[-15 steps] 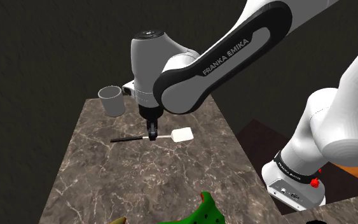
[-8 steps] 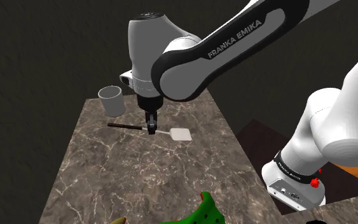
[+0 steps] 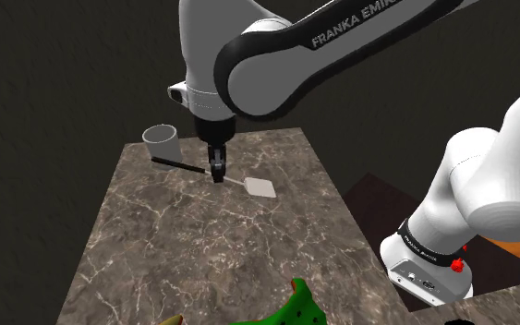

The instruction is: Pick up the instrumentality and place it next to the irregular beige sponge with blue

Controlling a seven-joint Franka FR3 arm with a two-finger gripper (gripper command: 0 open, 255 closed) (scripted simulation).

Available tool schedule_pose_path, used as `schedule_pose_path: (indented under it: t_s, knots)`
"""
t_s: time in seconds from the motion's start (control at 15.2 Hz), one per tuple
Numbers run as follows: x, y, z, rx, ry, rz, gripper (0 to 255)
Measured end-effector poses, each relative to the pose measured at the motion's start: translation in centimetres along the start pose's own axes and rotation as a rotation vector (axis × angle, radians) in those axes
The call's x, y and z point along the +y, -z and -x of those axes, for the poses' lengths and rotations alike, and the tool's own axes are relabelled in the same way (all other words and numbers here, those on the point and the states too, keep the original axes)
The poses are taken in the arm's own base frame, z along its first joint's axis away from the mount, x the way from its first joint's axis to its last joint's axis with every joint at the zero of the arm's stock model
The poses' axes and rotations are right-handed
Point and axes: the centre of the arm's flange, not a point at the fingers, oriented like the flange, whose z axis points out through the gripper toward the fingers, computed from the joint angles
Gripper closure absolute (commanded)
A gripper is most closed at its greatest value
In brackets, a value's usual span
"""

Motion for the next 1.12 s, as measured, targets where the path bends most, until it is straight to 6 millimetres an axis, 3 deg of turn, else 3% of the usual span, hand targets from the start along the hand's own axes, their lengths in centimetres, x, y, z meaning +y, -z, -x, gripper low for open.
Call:
schedule_pose_path:
  t_s: [0.92, 1.12]
  knots:
    - [0.0, 7.2, -0.4, 0.000, 0.000, 0.000, 255]
    - [-2.7, 7.6, 0.0, 0.000, 0.001, 0.000, 255]
